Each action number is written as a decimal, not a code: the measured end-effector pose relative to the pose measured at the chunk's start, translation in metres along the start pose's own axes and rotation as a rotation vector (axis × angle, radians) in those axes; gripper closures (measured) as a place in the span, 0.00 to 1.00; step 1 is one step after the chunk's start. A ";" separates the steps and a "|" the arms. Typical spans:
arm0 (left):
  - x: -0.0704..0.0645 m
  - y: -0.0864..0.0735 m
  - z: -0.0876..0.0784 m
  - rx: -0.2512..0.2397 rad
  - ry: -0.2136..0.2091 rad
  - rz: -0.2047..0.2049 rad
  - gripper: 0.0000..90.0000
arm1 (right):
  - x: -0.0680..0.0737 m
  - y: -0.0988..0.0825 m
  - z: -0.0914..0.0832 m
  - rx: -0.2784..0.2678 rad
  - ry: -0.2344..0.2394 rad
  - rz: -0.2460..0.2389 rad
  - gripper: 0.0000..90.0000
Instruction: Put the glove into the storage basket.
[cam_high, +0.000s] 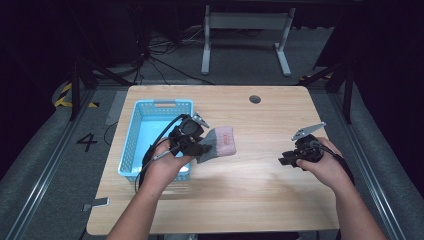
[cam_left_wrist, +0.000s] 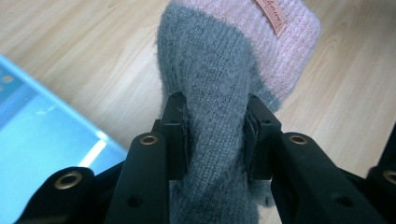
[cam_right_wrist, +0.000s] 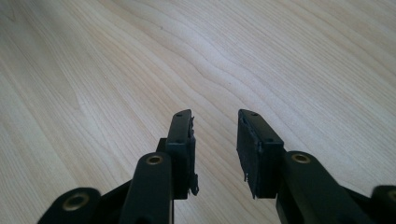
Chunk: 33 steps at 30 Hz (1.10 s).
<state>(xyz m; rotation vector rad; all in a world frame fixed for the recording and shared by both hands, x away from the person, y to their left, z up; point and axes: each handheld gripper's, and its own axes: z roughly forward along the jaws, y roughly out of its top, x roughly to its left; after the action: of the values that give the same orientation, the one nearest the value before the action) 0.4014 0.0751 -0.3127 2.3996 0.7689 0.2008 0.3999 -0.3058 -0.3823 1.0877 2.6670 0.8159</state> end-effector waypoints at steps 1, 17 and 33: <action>0.003 0.000 -0.001 0.001 0.009 -0.002 0.74 | 0.000 0.000 0.000 0.001 -0.001 0.001 0.74; 0.064 -0.014 -0.027 -0.022 0.042 -0.050 0.74 | 0.000 -0.021 -0.009 0.002 -0.028 0.054 0.74; 0.116 -0.020 -0.038 -0.020 0.041 -0.089 0.74 | 0.000 -0.036 -0.013 0.011 -0.045 0.088 0.74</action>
<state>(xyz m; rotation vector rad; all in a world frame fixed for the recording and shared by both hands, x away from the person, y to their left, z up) 0.4746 0.1736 -0.2984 2.3430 0.8867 0.2208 0.3742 -0.3326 -0.3901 1.2193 2.6062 0.7823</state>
